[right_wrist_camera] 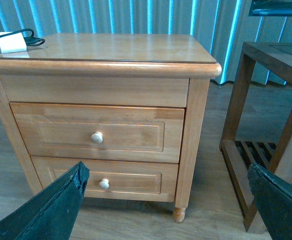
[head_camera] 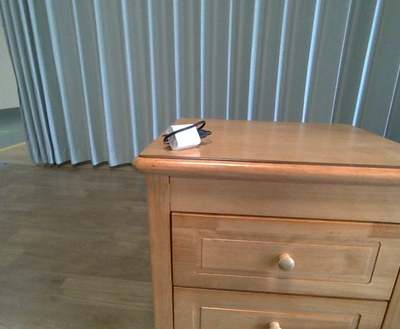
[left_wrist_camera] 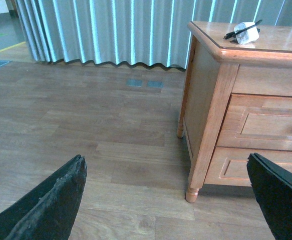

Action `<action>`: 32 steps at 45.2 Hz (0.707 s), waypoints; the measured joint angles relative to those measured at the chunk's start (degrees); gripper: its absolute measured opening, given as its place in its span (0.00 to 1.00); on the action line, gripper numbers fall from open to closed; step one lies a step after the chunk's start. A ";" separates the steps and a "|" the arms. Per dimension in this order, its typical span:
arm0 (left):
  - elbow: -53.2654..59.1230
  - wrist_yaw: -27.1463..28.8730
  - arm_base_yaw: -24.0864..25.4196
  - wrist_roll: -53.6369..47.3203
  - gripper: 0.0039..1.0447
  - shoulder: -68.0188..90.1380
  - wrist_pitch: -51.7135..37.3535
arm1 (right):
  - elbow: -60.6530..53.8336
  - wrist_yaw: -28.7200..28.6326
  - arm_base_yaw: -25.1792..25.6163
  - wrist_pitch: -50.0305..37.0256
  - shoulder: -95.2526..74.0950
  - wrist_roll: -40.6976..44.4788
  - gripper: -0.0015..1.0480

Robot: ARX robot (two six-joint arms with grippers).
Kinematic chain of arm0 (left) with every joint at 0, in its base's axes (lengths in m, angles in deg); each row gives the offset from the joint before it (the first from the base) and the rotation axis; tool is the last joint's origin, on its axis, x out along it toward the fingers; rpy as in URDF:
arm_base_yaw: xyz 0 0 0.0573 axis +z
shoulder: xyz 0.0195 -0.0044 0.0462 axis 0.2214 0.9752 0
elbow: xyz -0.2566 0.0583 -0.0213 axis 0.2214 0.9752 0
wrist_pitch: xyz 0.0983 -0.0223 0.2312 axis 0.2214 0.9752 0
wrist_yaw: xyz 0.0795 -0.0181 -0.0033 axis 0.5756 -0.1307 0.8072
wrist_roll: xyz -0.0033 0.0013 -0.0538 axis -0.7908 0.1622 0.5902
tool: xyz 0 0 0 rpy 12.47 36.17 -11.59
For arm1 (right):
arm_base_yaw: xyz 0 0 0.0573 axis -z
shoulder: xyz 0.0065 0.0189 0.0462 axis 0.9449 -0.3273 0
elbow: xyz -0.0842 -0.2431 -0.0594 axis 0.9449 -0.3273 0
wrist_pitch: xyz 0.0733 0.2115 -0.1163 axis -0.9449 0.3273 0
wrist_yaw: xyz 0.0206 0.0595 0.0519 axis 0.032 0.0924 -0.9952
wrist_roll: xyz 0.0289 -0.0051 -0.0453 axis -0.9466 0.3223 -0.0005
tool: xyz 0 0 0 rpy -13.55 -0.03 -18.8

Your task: Put charger into drawer

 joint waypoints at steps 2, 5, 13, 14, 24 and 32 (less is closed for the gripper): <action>0.00 0.02 0.00 0.00 0.94 0.00 0.00 | 0.00 -6.34 1.62 -1.29 -1.18 0.85 0.92; 0.00 -0.13 0.00 -0.02 0.94 0.00 0.00 | 0.17 -24.15 6.47 -4.74 -6.58 3.72 0.92; 0.00 0.00 0.00 -0.02 0.94 -0.02 0.00 | 0.44 -25.57 -1.29 -9.57 -18.86 8.76 0.92; 0.00 -0.02 0.00 -0.02 0.94 -0.02 0.00 | 0.55 -23.91 -2.80 -10.69 -20.28 9.22 0.92; 0.00 -0.04 0.00 -0.02 0.94 -0.02 0.00 | 4.92 -2.75 -20.13 -37.77 -53.40 11.19 0.92; 0.00 -0.02 0.00 -0.02 0.94 -0.02 0.00 | 12.37 6.34 -22.91 -53.16 -78.23 10.40 0.92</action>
